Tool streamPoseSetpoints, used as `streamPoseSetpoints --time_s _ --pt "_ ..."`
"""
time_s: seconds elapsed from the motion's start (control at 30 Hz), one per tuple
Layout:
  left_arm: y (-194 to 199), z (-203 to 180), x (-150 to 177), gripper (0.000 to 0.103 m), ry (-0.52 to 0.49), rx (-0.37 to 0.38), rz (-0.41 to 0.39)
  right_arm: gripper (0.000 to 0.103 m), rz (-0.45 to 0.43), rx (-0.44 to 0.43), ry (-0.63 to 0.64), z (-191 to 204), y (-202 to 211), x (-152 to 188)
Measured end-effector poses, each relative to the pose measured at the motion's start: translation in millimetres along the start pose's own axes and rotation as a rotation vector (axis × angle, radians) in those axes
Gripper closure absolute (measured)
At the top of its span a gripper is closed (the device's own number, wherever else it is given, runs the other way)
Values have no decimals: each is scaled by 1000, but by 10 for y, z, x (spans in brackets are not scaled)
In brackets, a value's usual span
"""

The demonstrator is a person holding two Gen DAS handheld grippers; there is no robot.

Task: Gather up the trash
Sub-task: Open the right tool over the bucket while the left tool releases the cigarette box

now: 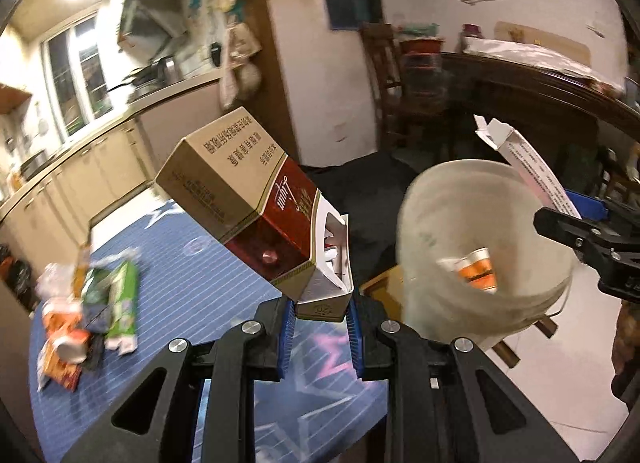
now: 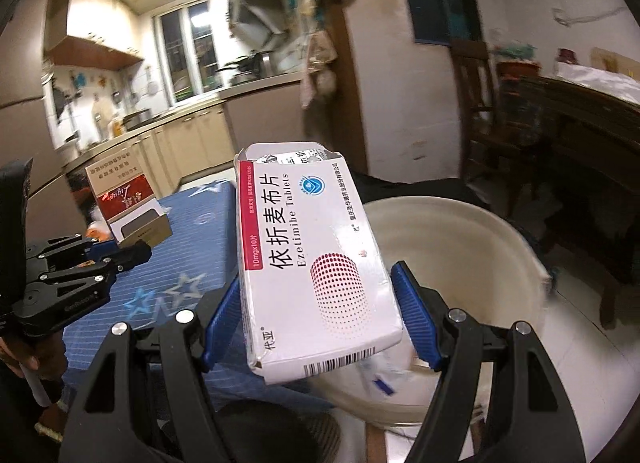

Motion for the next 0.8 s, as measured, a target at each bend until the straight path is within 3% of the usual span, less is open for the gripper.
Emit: streamPoseSetpoints --time_s 0.33,0.63,0.7,0.8 --pt "-350 -738 -276 78 -103 171 -1 34 -9 98 -51 -536 84 61" --pt "-700 -1178 -433 78 -181 233 9 34 18 177 -61 -837 -6 76" --pt "-753 -1237 -461 78 -194 224 6 31 27 195 -54 -855 -45 74" --pt "-799 -1273 -485 71 -202 215 4 18 29 203 -55 -885 -95 47"
Point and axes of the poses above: each gripper's, at about its wrist camera, not at the fingertips, and y roughly against the way its jaws point, z to its left, x to its underside, the point moved 4 cm from there along -y, roughly the way its jaws point, and after that the axes turned 1 degree about -y, right-handed, at the moved point
